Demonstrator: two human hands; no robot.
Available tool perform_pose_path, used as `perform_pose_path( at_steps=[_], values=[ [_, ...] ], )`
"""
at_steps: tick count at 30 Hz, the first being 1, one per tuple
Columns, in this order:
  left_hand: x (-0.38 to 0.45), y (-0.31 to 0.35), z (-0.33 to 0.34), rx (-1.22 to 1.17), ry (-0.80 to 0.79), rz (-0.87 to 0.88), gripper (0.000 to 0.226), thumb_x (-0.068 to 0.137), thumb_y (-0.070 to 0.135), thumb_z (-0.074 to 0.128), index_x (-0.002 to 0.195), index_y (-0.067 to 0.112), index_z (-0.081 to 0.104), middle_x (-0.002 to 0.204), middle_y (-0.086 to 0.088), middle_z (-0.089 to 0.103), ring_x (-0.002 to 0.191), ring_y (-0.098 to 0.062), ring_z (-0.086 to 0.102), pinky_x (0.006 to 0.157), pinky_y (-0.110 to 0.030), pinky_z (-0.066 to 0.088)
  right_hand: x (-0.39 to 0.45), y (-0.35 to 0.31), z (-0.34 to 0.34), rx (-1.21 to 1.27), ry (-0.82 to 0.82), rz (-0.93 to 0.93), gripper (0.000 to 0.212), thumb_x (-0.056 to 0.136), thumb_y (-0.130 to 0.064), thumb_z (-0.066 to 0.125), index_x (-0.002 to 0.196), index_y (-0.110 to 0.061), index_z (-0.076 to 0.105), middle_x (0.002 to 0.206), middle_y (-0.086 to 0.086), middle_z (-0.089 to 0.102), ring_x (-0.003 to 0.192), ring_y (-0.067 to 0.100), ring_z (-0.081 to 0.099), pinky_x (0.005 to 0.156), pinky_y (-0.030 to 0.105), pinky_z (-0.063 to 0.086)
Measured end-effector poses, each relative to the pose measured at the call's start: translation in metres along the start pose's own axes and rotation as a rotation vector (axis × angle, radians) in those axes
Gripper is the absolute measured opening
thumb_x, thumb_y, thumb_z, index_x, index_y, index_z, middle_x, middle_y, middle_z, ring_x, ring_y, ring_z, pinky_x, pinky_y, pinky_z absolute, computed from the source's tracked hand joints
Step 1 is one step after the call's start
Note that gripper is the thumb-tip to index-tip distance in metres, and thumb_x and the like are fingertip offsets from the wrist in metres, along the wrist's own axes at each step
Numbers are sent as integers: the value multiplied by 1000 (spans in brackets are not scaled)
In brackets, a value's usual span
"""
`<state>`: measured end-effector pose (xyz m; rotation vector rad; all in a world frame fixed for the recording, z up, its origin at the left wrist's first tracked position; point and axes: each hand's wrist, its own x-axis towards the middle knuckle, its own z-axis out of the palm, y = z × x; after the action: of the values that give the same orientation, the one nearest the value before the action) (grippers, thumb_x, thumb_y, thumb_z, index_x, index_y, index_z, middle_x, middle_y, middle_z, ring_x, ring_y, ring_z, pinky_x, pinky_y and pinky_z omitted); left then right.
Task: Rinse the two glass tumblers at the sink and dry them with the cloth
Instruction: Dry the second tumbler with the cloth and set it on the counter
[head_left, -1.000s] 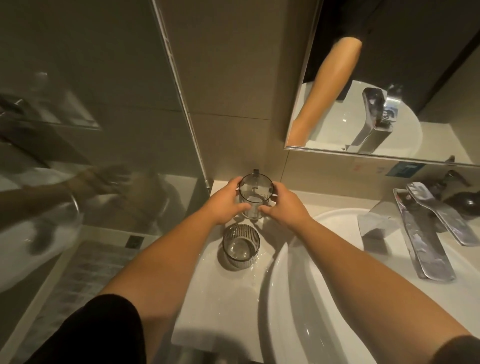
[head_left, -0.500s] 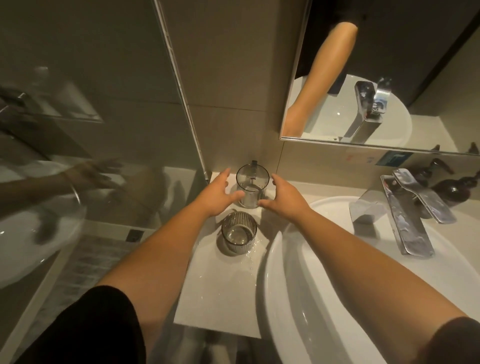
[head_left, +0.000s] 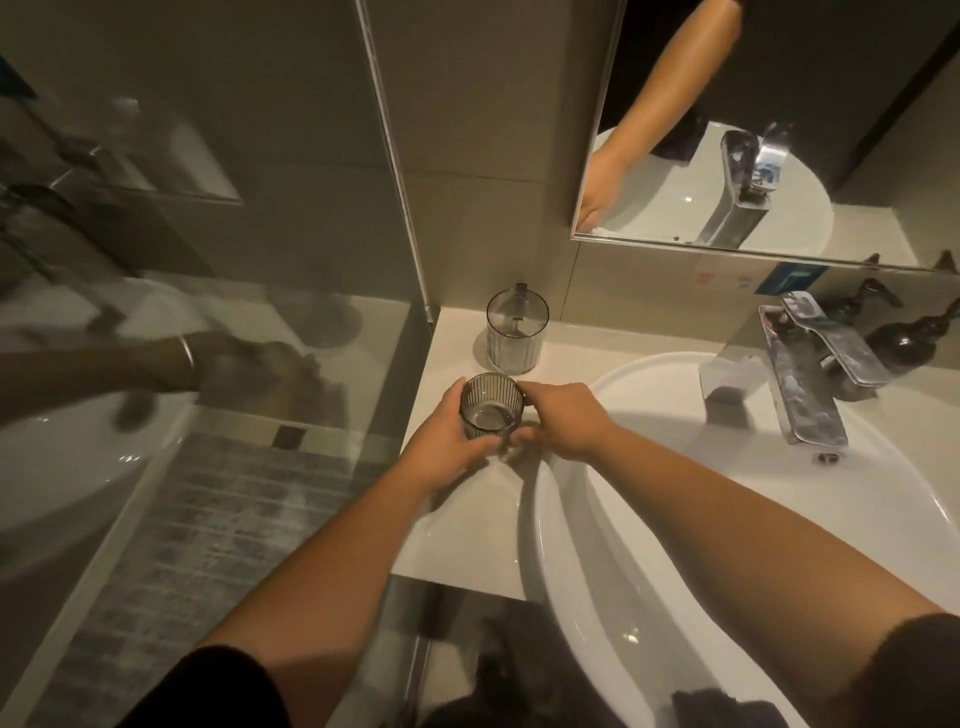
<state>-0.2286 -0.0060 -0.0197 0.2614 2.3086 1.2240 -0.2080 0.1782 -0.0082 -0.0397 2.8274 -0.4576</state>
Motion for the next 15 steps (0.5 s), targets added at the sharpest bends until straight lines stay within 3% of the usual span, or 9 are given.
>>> perform_pose_path(
  at_steps=[2,4,6,9,15],
  values=[
    [-1,2,0,-42,17,7,79,80,6,80,145,20,38,113,14,57,98,-10,60,64,0,45,2,-3,4,-3,20,33,57,76,-48,72,125,-24,53,115,0,70,105,26,64,90,38,46],
    [-3,3,-2,-69,18,15,77,78,5,81,142,19,41,115,8,59,103,-12,60,65,-3,47,1,-6,2,80,24,46,56,75,-43,75,124,-22,56,114,1,70,104,26,64,89,38,47],
    [-8,8,-9,-83,33,46,80,76,10,85,143,19,42,123,6,60,113,-14,59,79,-6,46,-7,-9,-9,267,36,41,57,74,-31,78,126,-19,57,116,5,69,106,26,63,90,38,49],
    [-20,21,-17,-122,52,123,90,72,17,89,146,24,38,135,3,57,125,-14,56,104,-24,44,-32,-13,-32,429,114,-13,58,73,-24,81,126,-18,58,117,5,69,107,20,65,94,39,51],
    [-69,54,2,-135,31,266,93,75,22,88,147,31,30,141,5,52,127,-10,54,108,-26,43,-108,-11,-67,503,164,-67,58,77,-24,80,130,-20,56,121,-1,67,106,15,64,93,37,52]
  ],
)
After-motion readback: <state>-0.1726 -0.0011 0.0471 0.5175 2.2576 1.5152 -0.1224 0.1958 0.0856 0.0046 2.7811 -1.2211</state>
